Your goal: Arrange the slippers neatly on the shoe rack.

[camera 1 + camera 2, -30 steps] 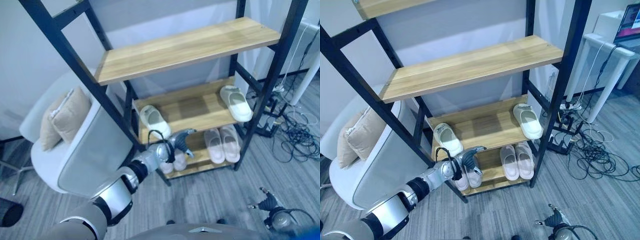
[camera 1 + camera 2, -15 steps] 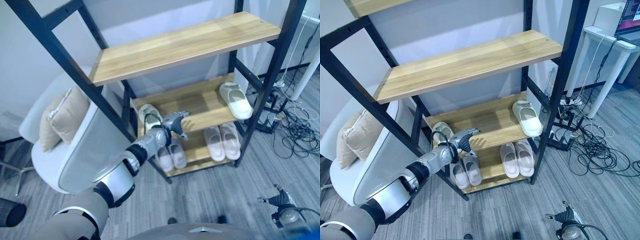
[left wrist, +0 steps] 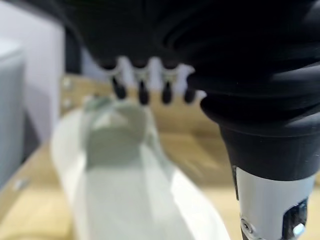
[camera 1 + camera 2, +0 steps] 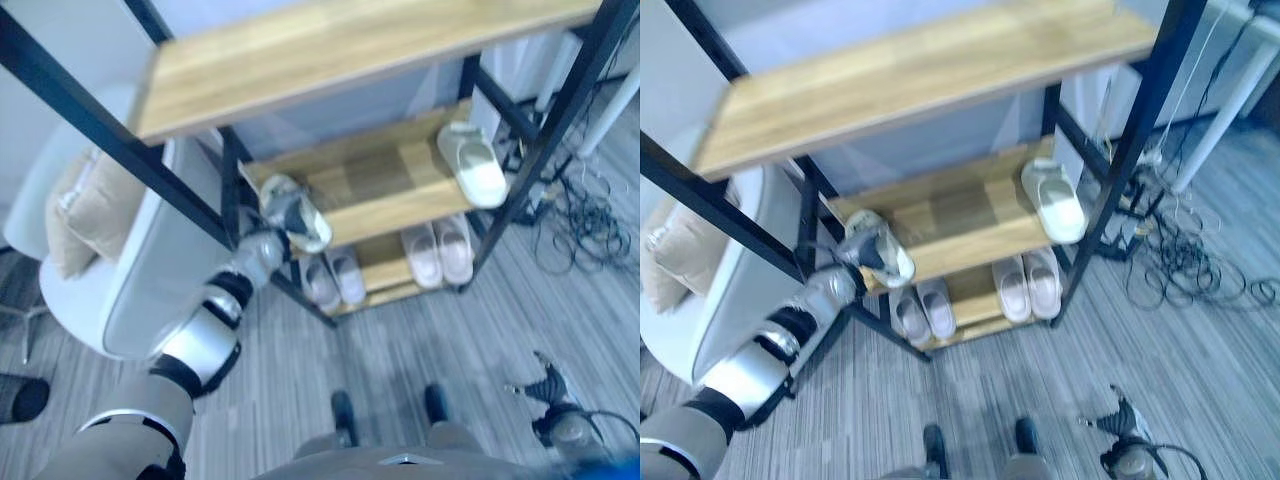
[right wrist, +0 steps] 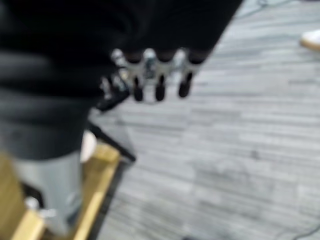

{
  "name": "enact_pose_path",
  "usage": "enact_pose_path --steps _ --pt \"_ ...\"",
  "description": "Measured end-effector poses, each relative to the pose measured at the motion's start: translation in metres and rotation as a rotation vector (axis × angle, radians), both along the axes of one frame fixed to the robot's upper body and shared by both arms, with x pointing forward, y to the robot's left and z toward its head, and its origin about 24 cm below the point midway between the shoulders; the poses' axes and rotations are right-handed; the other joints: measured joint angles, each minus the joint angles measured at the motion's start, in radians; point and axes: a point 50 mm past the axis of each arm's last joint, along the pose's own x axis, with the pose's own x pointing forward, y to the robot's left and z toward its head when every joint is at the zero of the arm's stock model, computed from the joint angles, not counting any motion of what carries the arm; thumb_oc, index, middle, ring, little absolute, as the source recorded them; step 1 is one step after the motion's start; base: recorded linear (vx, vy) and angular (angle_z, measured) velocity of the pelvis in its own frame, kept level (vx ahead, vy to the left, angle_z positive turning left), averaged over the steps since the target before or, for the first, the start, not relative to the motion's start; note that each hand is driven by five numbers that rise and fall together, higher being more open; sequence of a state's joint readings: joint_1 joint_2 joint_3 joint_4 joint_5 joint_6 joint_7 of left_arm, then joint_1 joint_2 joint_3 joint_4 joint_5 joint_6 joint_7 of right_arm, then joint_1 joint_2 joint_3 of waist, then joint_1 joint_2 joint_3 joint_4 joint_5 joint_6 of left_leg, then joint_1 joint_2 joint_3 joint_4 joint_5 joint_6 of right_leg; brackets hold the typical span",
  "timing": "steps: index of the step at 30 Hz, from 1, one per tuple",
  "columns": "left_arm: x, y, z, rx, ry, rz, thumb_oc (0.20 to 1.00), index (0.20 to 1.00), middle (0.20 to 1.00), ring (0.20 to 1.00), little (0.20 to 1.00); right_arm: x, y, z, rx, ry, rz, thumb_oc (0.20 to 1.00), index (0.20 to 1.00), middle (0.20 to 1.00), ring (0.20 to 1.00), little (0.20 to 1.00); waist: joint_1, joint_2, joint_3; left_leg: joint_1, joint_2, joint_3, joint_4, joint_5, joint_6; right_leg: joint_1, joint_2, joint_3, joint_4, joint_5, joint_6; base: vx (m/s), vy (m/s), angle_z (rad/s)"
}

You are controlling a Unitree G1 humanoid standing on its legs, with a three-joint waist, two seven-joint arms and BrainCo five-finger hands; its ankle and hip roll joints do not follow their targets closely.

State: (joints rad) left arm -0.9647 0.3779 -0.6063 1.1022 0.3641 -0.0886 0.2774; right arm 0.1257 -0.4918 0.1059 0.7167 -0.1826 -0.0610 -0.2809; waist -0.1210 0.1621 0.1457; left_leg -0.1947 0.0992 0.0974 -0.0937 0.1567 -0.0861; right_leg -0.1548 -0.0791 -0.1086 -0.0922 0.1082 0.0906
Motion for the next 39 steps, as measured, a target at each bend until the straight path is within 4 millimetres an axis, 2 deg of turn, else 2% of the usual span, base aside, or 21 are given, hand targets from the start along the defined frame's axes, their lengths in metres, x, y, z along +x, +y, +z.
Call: enact_pose_path --steps 1,3,9,16,18,19,21,23,26,39 --pt "0.002 -0.001 0.006 -0.002 -0.023 0.003 1.000 1.000 1.000 1.000 1.000 0.005 0.002 0.001 0.004 -0.010 0.006 1.000 1.000 1.000 1.000 1.000 -0.002 -0.012 0.018 -0.001 -0.001 0.003 0.000 0.001 0.001 -0.004 -0.001 0.005 0.000 0.002 0.003 -0.04 -0.021 -0.11" --pt "0.003 -0.005 0.007 -0.010 -0.025 -0.005 1.000 1.000 1.000 1.000 1.000 0.005 0.002 0.001 0.005 -0.012 0.004 1.000 1.000 1.000 1.000 1.000 -0.009 -0.021 0.024 -0.001 -0.004 0.005 -0.001 -0.001 -0.002 -0.005 -0.005 0.008 -0.001 0.002 0.005 -0.02 -0.007 -0.03" --pt "0.003 -0.007 0.011 -0.046 -0.073 0.007 1.000 1.000 1.000 1.000 1.000 0.005 0.003 0.001 0.007 -0.016 0.011 1.000 1.000 1.000 1.000 1.000 -0.006 -0.022 0.023 -0.001 -0.009 0.006 -0.005 -0.006 -0.008 -0.005 -0.009 0.009 0.000 0.002 0.005 0.00 0.000 0.00" --pt "0.006 -0.010 0.020 -0.023 -0.122 0.011 1.000 1.000 1.000 1.000 1.000 0.006 0.007 0.000 0.007 -0.016 0.027 1.000 1.000 1.000 1.000 1.000 -0.002 -0.036 0.014 -0.025 -0.010 0.005 -0.003 -0.001 -0.001 -0.029 -0.010 0.009 0.000 0.009 0.003 -0.01 -0.004 0.00" --pt "0.006 -0.014 0.023 0.042 -0.153 -0.010 1.000 1.000 1.000 1.000 1.000 -0.006 0.004 -0.014 -0.018 0.074 0.031 1.000 1.000 1.000 1.000 1.000 -0.001 -0.060 0.000 -0.037 -0.012 0.005 0.000 0.005 0.006 -0.041 -0.011 0.009 0.000 0.013 0.003 -0.02 0.006 0.00" --pt "0.006 -0.014 0.024 0.046 -0.155 -0.007 1.000 1.000 1.000 1.000 1.000 -0.007 0.006 -0.016 -0.022 0.083 0.041 1.000 1.000 1.000 1.000 1.000 -0.003 -0.062 -0.001 -0.038 -0.014 0.006 0.000 0.004 0.006 -0.042 -0.014 0.009 0.000 0.014 0.003 -0.03 0.015 -0.02" --pt "0.009 -0.005 0.027 0.078 -0.148 0.027 1.000 1.000 1.000 1.000 1.000 -0.004 0.004 -0.016 -0.036 0.084 0.037 1.000 1.000 1.000 1.000 1.000 0.001 -0.062 -0.002 -0.051 -0.013 0.006 -0.001 0.002 0.002 -0.054 -0.013 0.009 0.000 0.014 0.004 -0.02 0.007 0.00" --pt "0.016 0.016 0.039 0.159 -0.114 0.119 1.000 1.000 1.000 1.000 1.000 0.005 0.003 -0.016 -0.049 0.093 0.037 1.000 1.000 1.000 1.000 1.000 -0.003 -0.062 -0.002 -0.079 -0.012 0.007 0.000 0.008 0.001 -0.084 -0.012 0.013 0.000 0.021 0.008 0.00 -0.003 -0.04" --pt "0.019 0.028 0.055 0.161 -0.142 0.157 1.000 1.000 1.000 1.000 1.000 0.004 0.006 -0.018 -0.047 0.105 0.044 1.000 1.000 1.000 1.000 1.000 0.004 -0.060 -0.004 -0.085 -0.012 0.004 0.000 0.013 0.004 -0.087 -0.011 0.010 0.000 0.025 0.004 0.00 -0.002 0.03" --pt "0.020 0.023 0.062 0.150 -0.172 0.139 1.000 1.000 1.000 1.000 1.000 0.005 0.009 -0.020 -0.046 0.116 0.062 1.000 1.000 1.000 1.000 1.000 0.004 -0.062 -0.001 -0.110 -0.012 0.005 0.000 0.013 0.003 -0.115 -0.011 0.012 0.000 0.027 0.004 0.00 0.000 0.00"
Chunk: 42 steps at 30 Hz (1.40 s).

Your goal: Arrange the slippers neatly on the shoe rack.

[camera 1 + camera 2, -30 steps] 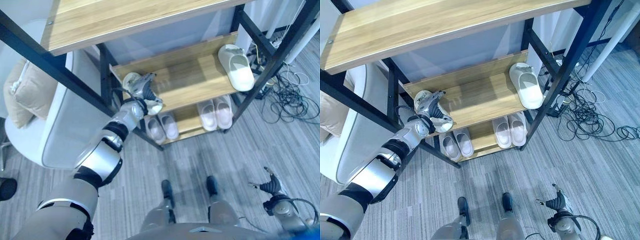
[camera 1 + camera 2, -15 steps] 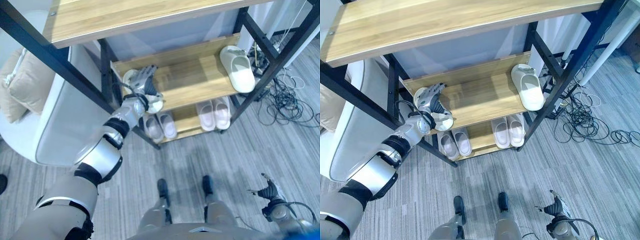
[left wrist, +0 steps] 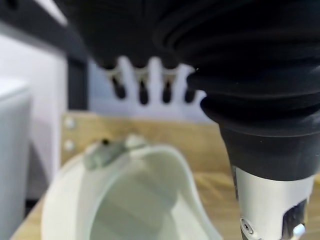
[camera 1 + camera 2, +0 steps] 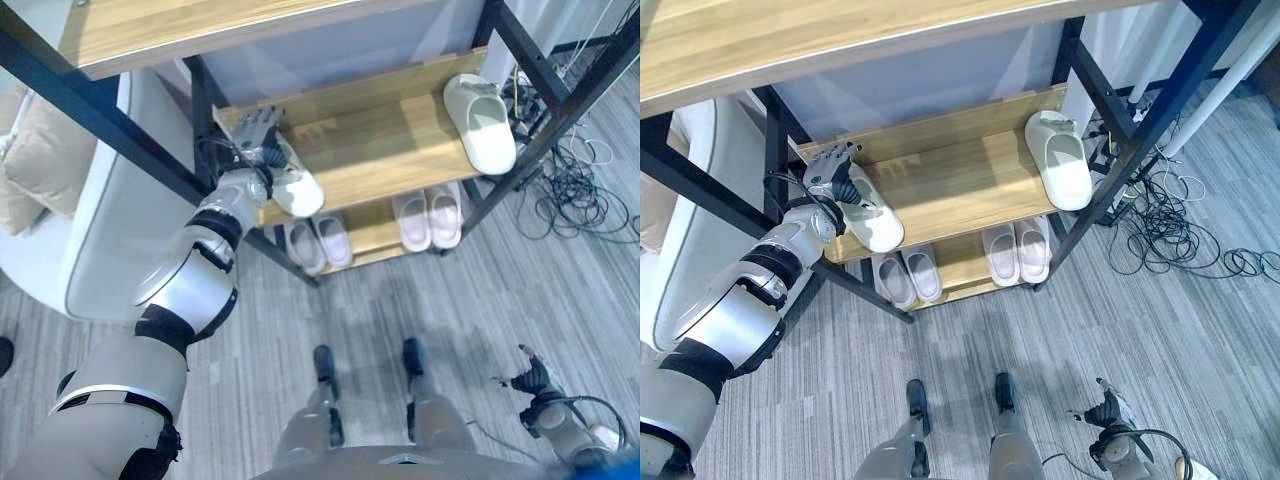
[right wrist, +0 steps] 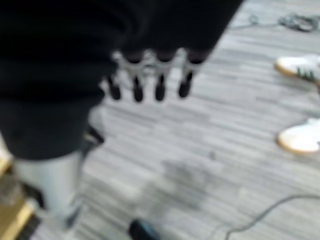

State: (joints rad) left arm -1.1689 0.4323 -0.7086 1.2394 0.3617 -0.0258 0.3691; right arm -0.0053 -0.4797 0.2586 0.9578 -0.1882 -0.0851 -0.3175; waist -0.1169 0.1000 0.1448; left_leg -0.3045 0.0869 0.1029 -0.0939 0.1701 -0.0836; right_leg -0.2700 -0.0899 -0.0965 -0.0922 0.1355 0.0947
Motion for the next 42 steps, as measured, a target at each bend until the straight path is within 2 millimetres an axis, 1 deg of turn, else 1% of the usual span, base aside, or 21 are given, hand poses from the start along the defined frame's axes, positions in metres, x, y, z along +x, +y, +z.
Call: enact_pose_path --steps 3,5,8,14,17,21,22,23,24,26,27,32,33,34,35,36,37,38,39,40,42 --pt "0.000 0.000 0.001 -0.003 -0.003 0.001 1.000 1.000 1.000 1.000 1.000 0.002 0.000 0.001 0.000 -0.006 0.000 1.000 1.000 1.000 1.000 1.000 0.001 -0.002 0.006 -0.008 0.001 0.000 0.000 0.000 0.000 -0.008 0.001 0.000 0.000 -0.003 0.004 0.00 0.000 0.00" --pt "0.002 -0.001 0.008 -0.022 -0.020 0.001 1.000 1.000 1.000 1.000 1.000 0.006 0.000 0.002 0.002 -0.019 -0.003 1.000 1.000 1.000 1.000 1.000 0.001 -0.004 0.018 -0.024 0.001 -0.001 0.000 0.003 -0.002 -0.022 0.001 -0.001 0.000 -0.001 0.006 0.00 0.000 0.00" --pt "0.005 -0.005 0.026 -0.036 -0.062 -0.007 1.000 1.000 1.000 1.000 1.000 0.012 0.000 0.004 -0.001 -0.028 -0.006 1.000 1.000 1.000 1.000 1.000 0.002 -0.015 0.063 -0.030 0.001 -0.001 0.000 0.006 -0.002 -0.028 0.002 -0.001 0.000 0.006 0.002 0.00 0.000 0.00" --pt "0.007 -0.008 0.047 -0.035 -0.111 -0.016 1.000 1.000 1.000 1.000 1.000 0.013 0.000 0.005 0.001 -0.036 -0.013 1.000 1.000 1.000 1.000 1.000 0.000 -0.028 0.073 -0.037 0.001 -0.001 0.000 0.011 0.005 -0.036 0.004 -0.002 0.000 0.006 0.001 0.00 0.000 0.00" --pt "0.008 -0.010 0.062 -0.030 -0.146 -0.021 1.000 1.000 1.000 1.000 1.000 0.019 0.003 0.006 0.001 -0.046 0.007 1.000 1.000 1.000 1.000 1.000 0.000 -0.036 0.078 -0.042 0.001 -0.001 0.001 0.011 0.005 -0.040 0.005 -0.004 0.000 0.006 0.001 0.00 0.000 0.00" --pt "0.009 -0.012 0.071 -0.022 -0.172 -0.024 1.000 1.000 1.000 1.000 1.000 0.026 0.004 0.009 0.010 -0.069 0.001 1.000 1.000 1.000 1.000 1.000 0.001 -0.042 0.081 -0.044 0.001 -0.004 0.001 0.011 0.005 -0.041 0.005 -0.006 0.000 0.006 0.001 0.00 0.000 0.00" --pt "0.009 -0.012 0.071 -0.013 -0.171 -0.024 0.900 0.900 0.900 0.900 0.900 0.027 0.004 0.010 0.010 -0.070 0.001 1.000 1.000 1.000 1.000 1.000 0.002 -0.042 0.081 -0.045 0.001 -0.004 0.001 0.011 0.005 -0.041 0.005 -0.006 0.000 0.006 0.001 0.00 0.000 0.00" --pt "0.009 -0.010 0.070 -0.001 -0.165 -0.011 0.928 0.928 0.928 0.928 0.928 0.027 0.004 0.010 0.010 -0.071 0.001 1.000 1.000 1.000 1.000 1.000 0.001 -0.043 0.081 -0.045 0.001 -0.005 0.000 0.011 0.005 -0.041 0.005 -0.007 0.000 0.006 0.001 0.00 0.000 0.00" --pt "0.009 -0.006 0.069 0.002 -0.157 0.009 1.000 1.000 1.000 1.000 1.000 0.027 0.004 0.010 0.011 -0.072 0.001 1.000 1.000 1.000 1.000 1.000 0.001 -0.043 0.080 -0.045 0.001 -0.005 0.001 0.011 0.005 -0.041 0.005 -0.007 0.000 0.006 0.001 0.00 0.000 0.00" --pt "0.007 0.010 0.072 0.025 -0.162 0.049 1.000 1.000 1.000 1.000 1.000 0.024 0.002 0.008 0.006 -0.061 -0.007 1.000 1.000 1.000 1.000 1.000 0.008 -0.046 0.079 -0.046 0.003 -0.006 0.001 0.011 0.005 -0.041 0.006 -0.007 0.001 0.006 0.001 0.00 0.000 0.00" --pt "0.007 0.006 0.073 0.024 -0.168 0.033 1.000 1.000 1.000 1.000 1.000 0.023 0.002 0.007 0.009 -0.057 -0.009 1.000 1.000 1.000 1.000 1.000 0.009 -0.047 0.078 -0.047 0.003 -0.007 0.001 0.012 0.007 -0.042 0.006 -0.008 0.001 0.006 0.001 0.00 0.000 0.00" --pt "0.007 0.005 0.073 0.034 -0.171 0.022 1.000 1.000 1.000 1.000 1.000 0.024 0.002 0.008 0.010 -0.061 -0.009 1.000 1.000 1.000 1.000 1.000 0.012 -0.050 0.077 -0.047 0.003 -0.008 0.001 0.014 0.009 -0.041 0.008 -0.010 0.001 0.007 0.000 0.00 0.000 0.00" --pt "0.007 0.005 0.073 0.034 -0.170 0.023 0.950 0.950 0.950 0.950 0.950 0.024 0.002 0.008 0.010 -0.061 -0.009 1.000 1.000 1.000 1.000 1.000 0.012 -0.050 0.077 -0.047 0.004 -0.009 0.001 0.015 0.010 -0.041 0.009 -0.011 0.001 0.007 0.000 0.00 0.000 0.00" --pt "0.007 0.005 0.073 0.035 -0.170 0.024 0.777 0.777 0.777 0.777 0.777 0.024 0.002 0.008 0.010 -0.060 -0.009 1.000 1.000 1.000 1.000 1.000 0.014 -0.050 0.077 -0.047 0.004 -0.009 0.001 0.015 0.010 -0.041 0.009 -0.011 0.001 0.007 0.000 0.00 0.000 0.00" --pt "0.007 0.005 0.073 0.035 -0.169 0.024 0.727 0.727 0.727 0.727 0.727 0.024 0.002 0.008 0.010 -0.060 -0.010 1.000 1.000 1.000 1.000 1.000 0.014 -0.050 0.076 -0.047 0.004 -0.009 0.001 0.015 0.010 -0.041 0.009 -0.011 0.001 0.007 0.000 0.00 0.000 0.00" --pt "0.007 0.005 0.073 0.035 -0.169 0.024 0.708 0.708 0.708 0.708 0.708 0.024 0.002 0.008 0.010 -0.060 -0.010 1.000 1.000 1.000 1.000 1.000 0.014 -0.051 0.076 -0.047 0.004 -0.009 0.001 0.015 0.010 -0.041 0.009 -0.011 0.001 0.007 0.000 0.00 0.000 0.00" --pt "0.007 0.005 0.073 0.035 -0.163 0.022 0.561 0.561 0.561 0.561 0.561 0.024 0.002 0.008 0.010 -0.060 -0.010 1.000 1.000 1.000 1.000 1.000 0.014 -0.052 0.076 -0.047 0.004 -0.009 0.001 0.015 0.010 -0.041 0.009 -0.011 0.001 0.007 0.000 0.00 0.000 0.00" --pt "0.008 0.005 0.073 0.036 -0.161 0.020 0.495 0.495 0.495 0.495 0.495 0.024 0.002 0.008 0.010 -0.061 -0.009 1.000 1.000 1.000 1.000 1.000 0.014 -0.052 0.076 -0.047 0.004 -0.009 0.001 0.016 0.011 -0.041 0.009 -0.011 0.001 0.007 -0.001 0.00 0.000 0.00" --pt "0.008 0.004 0.073 0.037 -0.160 0.018 0.495 0.495 0.495 0.495 0.495 0.024 0.003 0.008 0.011 -0.061 -0.009 1.000 1.000 1.000 1.000 1.000 0.014 -0.052 0.075 -0.047 0.004 -0.009 0.001 0.016 0.011 -0.040 0.009 -0.011 0.001 0.008 -0.001 0.00 0.000 0.00" --pt "0.007 0.005 0.072 0.042 -0.158 0.019 0.548 0.548 0.548 0.548 0.548 0.024 0.002 0.008 0.010 -0.061 -0.009 1.000 1.000 1.000 1.000 1.000 0.014 -0.053 0.075 -0.047 0.004 -0.009 0.001 0.016 0.011 -0.040 0.010 -0.011 0.001 0.008 -0.001 0.00 0.000 0.00" --pt "0.007 0.005 0.069 0.050 -0.152 0.019 0.570 0.570 0.570 0.570 0.570 0.024 0.002 0.008 0.010 -0.061 -0.009 1.000 1.000 1.000 1.000 1.000 0.014 -0.053 0.075 -0.047 0.004 -0.010 0.001 0.016 0.011 -0.040 0.010 -0.011 0.001 0.008 -0.001 0.00 0.000 0.00"
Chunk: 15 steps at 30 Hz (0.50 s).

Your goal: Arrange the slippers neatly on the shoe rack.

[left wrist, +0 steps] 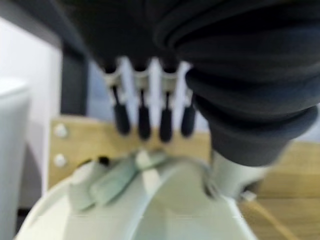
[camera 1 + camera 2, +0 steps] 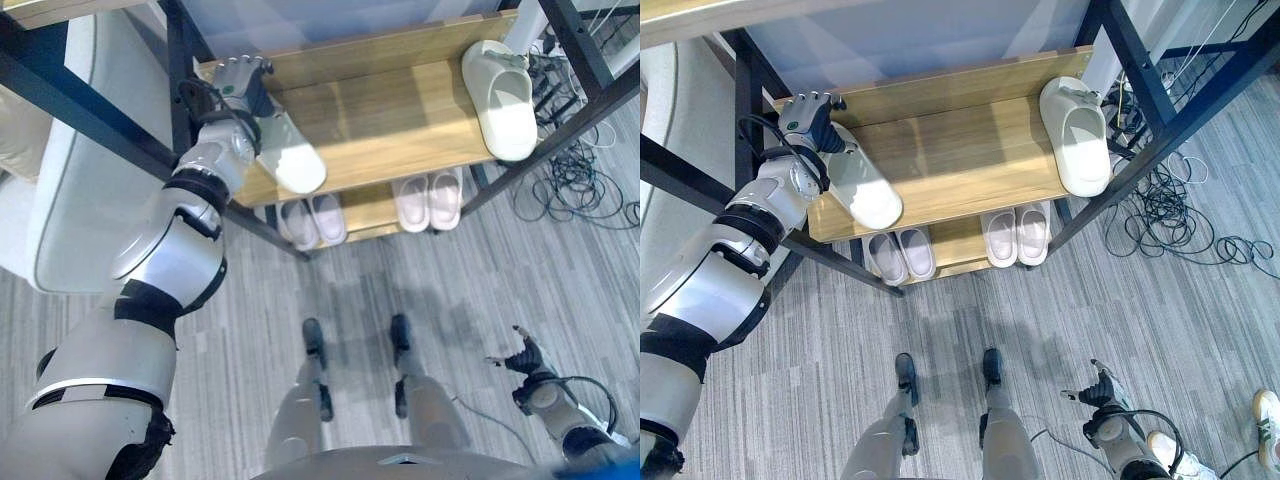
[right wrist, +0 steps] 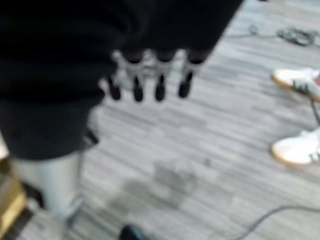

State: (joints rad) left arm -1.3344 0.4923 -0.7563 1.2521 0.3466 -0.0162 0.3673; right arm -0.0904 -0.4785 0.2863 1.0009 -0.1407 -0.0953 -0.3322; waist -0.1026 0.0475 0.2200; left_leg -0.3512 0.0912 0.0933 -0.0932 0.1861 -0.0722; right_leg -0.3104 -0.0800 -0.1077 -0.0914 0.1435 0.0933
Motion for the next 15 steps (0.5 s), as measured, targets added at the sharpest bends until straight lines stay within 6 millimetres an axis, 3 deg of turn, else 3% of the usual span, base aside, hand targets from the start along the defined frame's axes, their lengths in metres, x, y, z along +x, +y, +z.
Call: enact_pose_path --steps 2,4,5,6,13,15 --pt "0.000 0.000 -0.001 0.001 0.000 0.000 0.580 0.580 0.580 0.580 0.580 0.000 0.000 0.000 -0.001 -0.001 -0.001 1.000 1.000 1.000 1.000 1.000 0.000 0.000 0.000 0.000 0.001 0.000 0.000 0.000 0.000 0.000 0.001 0.000 0.000 0.000 0.000 0.00 0.000 0.00" --pt "0.000 0.001 -0.003 0.003 0.005 0.002 0.718 0.718 0.718 0.718 0.718 0.000 0.000 0.000 -0.003 -0.002 -0.001 1.000 1.000 1.000 1.000 1.000 0.000 0.000 0.000 0.000 0.002 0.000 0.000 0.001 0.001 0.000 0.003 0.000 0.000 0.001 -0.001 0.00 0.000 0.00" --pt "-0.001 0.002 -0.006 0.014 0.012 0.006 0.520 0.520 0.520 0.520 0.520 0.000 0.000 0.000 -0.004 -0.003 -0.002 1.000 1.000 1.000 1.000 1.000 0.000 0.000 0.000 0.000 0.002 0.000 0.000 0.001 0.001 0.000 0.003 0.000 0.000 0.001 -0.001 0.00 0.000 0.00" --pt "-0.001 0.003 -0.010 0.027 0.021 0.006 0.479 0.479 0.479 0.479 0.479 0.000 0.000 0.000 -0.005 -0.005 -0.002 1.000 1.000 1.000 1.000 1.000 -0.001 0.000 0.000 0.001 0.003 0.001 0.000 0.001 0.001 0.000 0.003 0.000 0.000 0.001 -0.001 0.00 0.000 0.00" --pt "-0.002 0.003 -0.014 0.069 0.004 0.008 0.533 0.533 0.533 0.533 0.533 0.000 -0.001 0.001 -0.017 -0.016 -0.010 1.000 1.000 1.000 1.000 1.000 0.003 -0.001 0.000 0.000 0.011 0.001 0.000 0.001 0.000 -0.002 0.009 0.001 0.000 0.000 -0.001 0.00 -0.001 0.00" --pt "-0.002 0.003 -0.014 0.078 0.003 0.009 0.482 0.482 0.482 0.482 0.482 0.000 -0.001 0.001 -0.018 -0.016 -0.010 1.000 1.000 1.000 1.000 1.000 0.003 -0.002 0.000 -0.001 0.013 0.004 0.000 0.001 0.000 -0.005 0.009 0.004 0.000 0.001 -0.001 -0.02 -0.006 -0.04"
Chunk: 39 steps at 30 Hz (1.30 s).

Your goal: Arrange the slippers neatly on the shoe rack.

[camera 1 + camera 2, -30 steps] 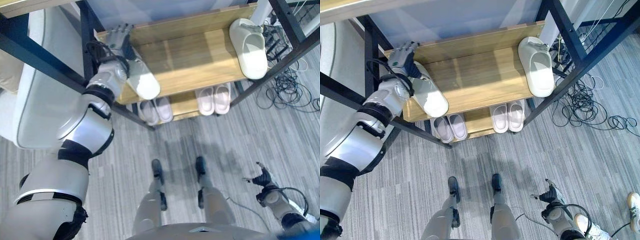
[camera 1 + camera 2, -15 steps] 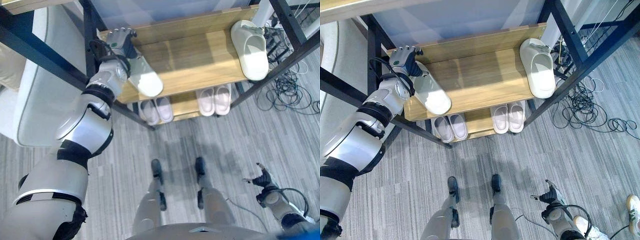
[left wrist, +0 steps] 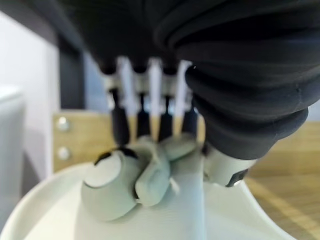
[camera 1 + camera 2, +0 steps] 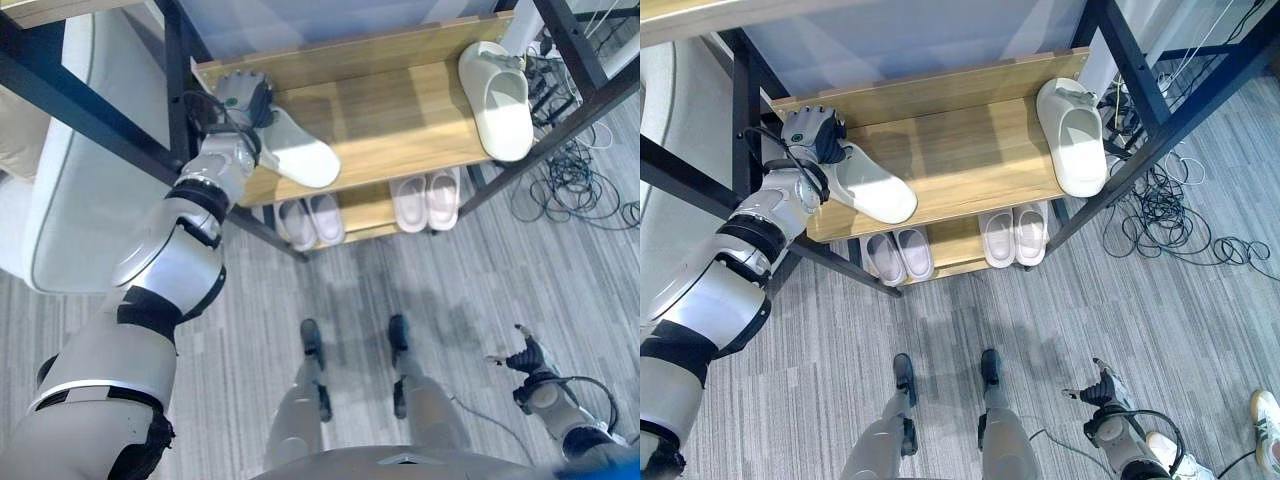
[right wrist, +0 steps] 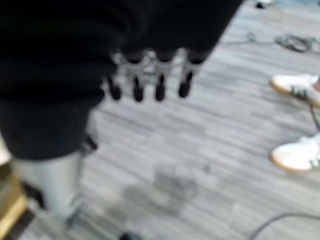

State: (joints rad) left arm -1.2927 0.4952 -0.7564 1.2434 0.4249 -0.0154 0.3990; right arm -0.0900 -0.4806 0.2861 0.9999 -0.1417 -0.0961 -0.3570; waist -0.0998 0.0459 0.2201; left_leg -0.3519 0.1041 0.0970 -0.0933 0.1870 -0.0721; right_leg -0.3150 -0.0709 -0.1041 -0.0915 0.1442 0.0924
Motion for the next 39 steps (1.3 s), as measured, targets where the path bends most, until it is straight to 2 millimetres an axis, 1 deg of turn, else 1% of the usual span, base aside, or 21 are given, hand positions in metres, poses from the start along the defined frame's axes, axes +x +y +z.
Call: enact_pose_path --steps 2,3,4,7,9,10,12,14,17,18,19,21,22,24,26,29,30,31,32,35,39 --pt "0.000 0.000 0.002 0.014 -0.008 -0.002 0.451 0.451 0.451 0.451 0.451 0.000 0.000 0.000 -0.002 0.000 0.000 1.000 1.000 1.000 1.000 1.000 0.004 0.000 0.000 -0.006 0.001 0.000 0.000 0.001 -0.001 -0.006 0.000 0.000 0.000 0.000 -0.001 0.00 0.000 0.00" --pt "0.000 -0.001 0.002 0.023 -0.010 -0.004 0.344 0.344 0.344 0.344 0.344 0.000 0.000 0.000 -0.001 -0.001 0.000 1.000 1.000 1.000 1.000 1.000 0.003 0.000 0.000 -0.007 0.001 0.001 0.000 0.001 -0.001 -0.007 0.000 0.001 0.000 0.000 -0.001 0.00 0.000 0.00" --pt "0.000 -0.003 0.003 0.032 -0.017 -0.014 0.200 0.200 0.200 0.200 0.200 0.000 0.000 0.000 -0.001 -0.001 0.000 1.000 1.000 1.000 1.000 1.000 0.003 0.000 0.000 -0.008 0.001 0.000 0.000 0.001 -0.002 -0.008 0.000 0.000 0.000 0.000 -0.001 0.00 0.000 0.00" --pt "-0.001 -0.016 0.008 0.061 -0.051 -0.062 0.200 0.200 0.200 0.200 0.200 0.001 0.000 0.001 -0.002 -0.005 -0.002 1.000 1.000 1.000 1.000 1.000 0.010 -0.001 0.007 -0.015 0.000 -0.001 0.000 0.004 -0.004 -0.013 0.000 -0.002 0.000 0.002 -0.003 0.00 -0.017 0.04" --pt "-0.001 -0.018 0.008 0.059 -0.057 -0.070 0.200 0.200 0.200 0.200 0.200 0.002 0.000 0.001 -0.001 -0.010 0.000 1.000 1.000 1.000 1.000 1.000 0.010 -0.001 0.008 -0.015 -0.001 -0.001 0.000 0.005 -0.004 -0.013 -0.001 -0.003 0.000 0.002 -0.002 0.00 0.000 0.00" --pt "-0.001 -0.027 0.008 0.071 -0.061 -0.100 0.200 0.200 0.200 0.200 0.200 0.004 0.000 0.002 -0.002 -0.016 0.001 1.000 1.000 1.000 1.000 1.000 0.011 -0.001 0.011 -0.015 -0.002 -0.001 0.000 0.005 -0.004 -0.013 -0.002 -0.003 0.000 0.002 -0.002 0.00 0.000 0.00" --pt "-0.002 -0.033 0.010 0.094 -0.074 -0.132 0.200 0.200 0.200 0.200 0.200 0.006 0.000 0.004 -0.004 -0.027 0.000 1.000 1.000 1.000 1.000 1.000 0.013 0.000 0.019 -0.015 -0.003 -0.001 0.000 0.005 -0.004 -0.012 -0.003 -0.003 0.000 0.002 -0.002 0.00 0.000 0.00" --pt "-0.004 -0.053 0.014 0.105 -0.101 -0.207 0.200 0.200 0.200 0.200 0.200 0.009 0.000 0.005 -0.006 -0.037 0.003 1.000 1.000 1.000 1.000 1.000 0.015 0.003 0.033 -0.014 -0.005 0.000 0.000 0.007 -0.005 -0.010 -0.004 -0.006 0.000 0.001 0.001 0.00 -0.006 0.05" --pt "-0.007 -0.071 0.016 0.104 -0.120 -0.270 0.200 0.200 0.200 0.200 0.200 0.014 -0.001 0.008 -0.011 -0.051 0.001 1.000 1.000 1.000 1.000 1.000 0.013 0.006 0.041 -0.014 -0.008 0.002 0.000 0.007 -0.005 -0.010 -0.012 -0.005 0.000 0.001 0.004 0.00 0.000 0.00" --pt "-0.008 -0.081 0.016 0.103 -0.133 -0.309 0.200 0.200 0.200 0.200 0.200 0.016 -0.004 0.012 -0.017 -0.072 -0.014 1.000 1.000 1.000 1.000 1.000 0.008 0.012 0.045 -0.013 -0.010 0.003 0.000 0.007 -0.005 -0.011 -0.013 -0.003 -0.001 0.002 0.005 0.00 0.000 0.00" --pt "-0.008 -0.086 0.016 0.104 -0.139 -0.319 0.200 0.200 0.200 0.200 0.200 0.016 -0.007 0.013 -0.018 -0.080 -0.030 1.000 1.000 1.000 1.000 1.000 0.007 0.016 0.047 -0.013 -0.011 0.004 0.000 0.007 -0.005 -0.011 -0.014 -0.002 -0.001 0.002 0.005 0.02 -0.012 -0.10" --pt "-0.013 -0.097 0.026 0.140 -0.175 -0.382 0.200 0.200 0.200 0.200 0.200 0.016 -0.015 0.018 -0.041 -0.099 -0.056 1.000 1.000 1.000 1.000 1.000 0.003 0.024 0.056 -0.015 -0.012 0.012 0.000 0.007 -0.005 -0.020 -0.016 0.009 -0.001 0.004 0.009 0.02 -0.010 -0.13" --pt "-0.018 -0.110 0.030 0.158 -0.197 -0.443 0.200 0.200 0.200 0.200 0.200 0.016 -0.021 0.021 -0.061 -0.104 -0.058 1.000 1.000 1.000 1.000 1.000 -0.002 0.030 0.067 -0.015 -0.013 0.017 0.000 0.007 -0.005 -0.023 -0.017 0.014 0.000 0.005 0.010 0.04 -0.004 -0.11" --pt "-0.023 -0.126 0.027 0.214 -0.212 -0.498 0.200 0.200 0.200 0.200 0.200 0.019 -0.021 0.024 -0.067 -0.118 -0.056 1.000 1.000 1.000 1.000 1.000 -0.006 0.032 0.068 -0.015 -0.012 0.032 0.000 0.006 -0.004 -0.029 -0.017 0.028 -0.001 0.005 0.011 0.04 -0.003 -0.15" --pt "-0.026 -0.139 0.029 0.256 -0.255 -0.525 0.200 0.200 0.200 0.200 0.200 0.027 -0.022 0.029 -0.082 -0.146 -0.066 1.000 1.000 1.000 1.000 1.000 -0.007 0.032 0.069 -0.018 -0.014 0.049 0.000 0.003 -0.003 -0.042 -0.018 0.046 0.000 0.009 0.014 0.02 0.003 -0.22" --pt "-0.024 -0.142 0.030 0.277 -0.300 -0.496 0.200 0.200 0.200 0.200 0.200 0.034 -0.019 0.032 -0.089 -0.171 -0.041 1.000 1.000 1.000 1.000 1.000 -0.025 0.032 0.069 -0.020 -0.012 0.059 0.000 0.001 -0.004 -0.052 -0.016 0.059 0.000 0.012 0.013 0.01 -0.001 -0.13" --pt "-0.025 -0.148 0.031 0.272 -0.309 -0.495 0.200 0.200 0.200 0.200 0.200 0.034 -0.018 0.032 -0.091 -0.176 -0.038 1.000 1.000 1.000 1.000 1.000 -0.026 0.033 0.069 -0.023 -0.012 0.061 0.000 0.000 -0.005 -0.057 -0.016 0.062 0.000 0.012 0.013 0.02 0.005 -0.09" --pt "-0.028 -0.164 0.039 0.275 -0.347 -0.507 0.200 0.200 0.200 0.200 0.200 0.035 -0.016 0.032 -0.096 -0.174 -0.024 1.000 1.000 1.000 1.000 1.000 -0.027 0.033 0.069 -0.040 -0.013 0.061 0.000 0.001 -0.004 -0.072 -0.016 0.062 0.000 0.017 0.012 0.00 0.000 0.00" --pt "-0.029 -0.169 0.041 0.281 -0.359 -0.521 0.200 0.200 0.200 0.200 0.200 0.037 -0.015 0.033 -0.096 -0.179 -0.017 1.000 1.000 1.000 1.000 1.000 -0.033 0.033 0.068 -0.045 -0.015 0.062 0.000 0.001 -0.003 -0.079 -0.017 0.064 0.000 0.018 0.012 0.02 0.010 -0.04" --pt "-0.029 -0.169 0.048 0.289 -0.384 -0.516 0.200 0.200 0.200 0.200 0.200 0.043 -0.014 0.036 -0.098 -0.196 -0.011 1.000 1.000 1.000 1.000 1.000 -0.052 0.034 0.068 -0.048 -0.016 0.075 0.000 -0.001 0.001 -0.088 -0.017 0.074 0.000 0.027 0.008 0.02 0.005 -0.09" --pt "-0.026 -0.162 0.057 0.301 -0.401 -0.484 0.200 0.200 0.200 0.200 0.200 0.042 -0.015 0.036 -0.106 -0.196 -0.017 1.000 1.000 1.000 1.000 1.000 -0.055 0.034 0.067 -0.046 -0.013 0.083 0.000 0.000 0.002 -0.088 -0.013 0.077 0.000 0.030 0.008 0.02 0.002 -0.05"
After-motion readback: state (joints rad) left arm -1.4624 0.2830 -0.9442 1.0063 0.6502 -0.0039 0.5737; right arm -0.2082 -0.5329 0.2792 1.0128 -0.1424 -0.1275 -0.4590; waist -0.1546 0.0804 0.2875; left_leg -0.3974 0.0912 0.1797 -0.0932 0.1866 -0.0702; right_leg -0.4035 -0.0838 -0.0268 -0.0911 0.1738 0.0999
